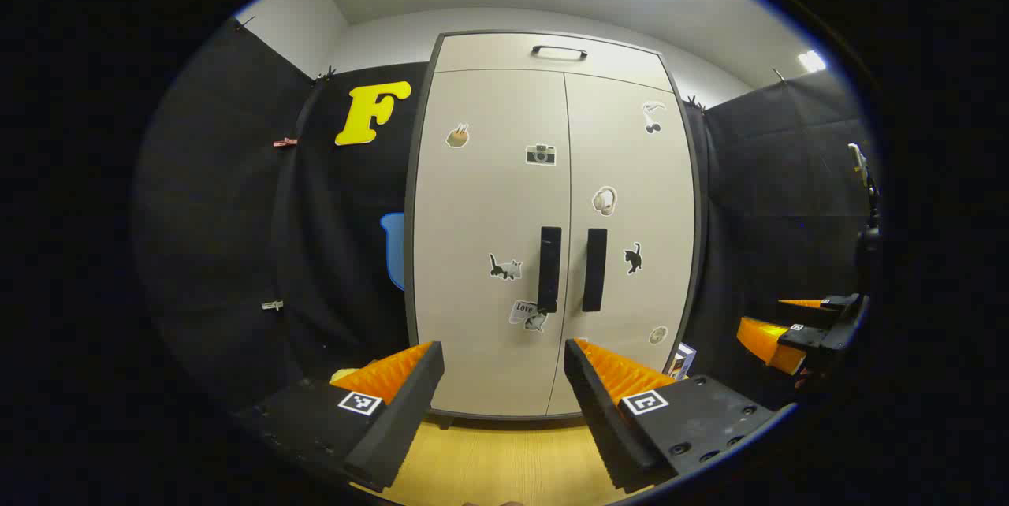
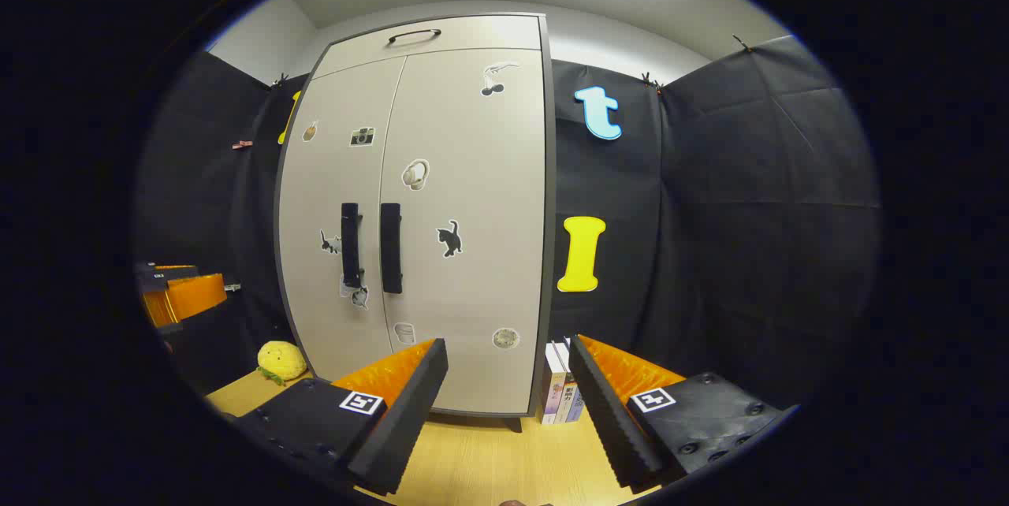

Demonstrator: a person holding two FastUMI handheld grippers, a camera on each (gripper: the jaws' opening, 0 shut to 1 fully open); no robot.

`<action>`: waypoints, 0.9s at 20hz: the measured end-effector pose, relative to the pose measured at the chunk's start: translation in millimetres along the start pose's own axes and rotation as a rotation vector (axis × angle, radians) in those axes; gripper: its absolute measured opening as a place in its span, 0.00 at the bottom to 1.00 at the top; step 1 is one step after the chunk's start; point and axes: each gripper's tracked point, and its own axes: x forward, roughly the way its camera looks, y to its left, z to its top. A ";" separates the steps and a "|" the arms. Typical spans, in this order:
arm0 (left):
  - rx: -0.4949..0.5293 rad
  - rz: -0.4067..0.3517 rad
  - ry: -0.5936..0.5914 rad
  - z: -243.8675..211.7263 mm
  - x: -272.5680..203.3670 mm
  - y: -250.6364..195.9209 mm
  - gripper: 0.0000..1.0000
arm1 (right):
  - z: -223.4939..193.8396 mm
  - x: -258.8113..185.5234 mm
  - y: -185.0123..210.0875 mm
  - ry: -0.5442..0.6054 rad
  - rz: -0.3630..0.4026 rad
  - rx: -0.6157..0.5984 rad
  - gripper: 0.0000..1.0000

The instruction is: Open the right door of the double-door shoe cabinet with the right hand, and open the left door with the left hand.

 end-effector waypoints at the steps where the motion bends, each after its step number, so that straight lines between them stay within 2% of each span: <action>1: 0.003 0.001 -0.003 0.2 0.0 3.4 0.95 | -2.0 -1.1 -1.2 -0.003 -0.016 0.001 0.98; 4: 0.012 -0.019 -0.002 -3.7 0.9 5.9 0.95 | -6.0 -3.6 3.2 -0.002 -0.040 0.021 0.98; 18: 0.010 -0.074 0.070 -26.9 -0.7 22.7 0.95 | 2.4 -6.3 44.4 0.003 -0.021 0.051 0.98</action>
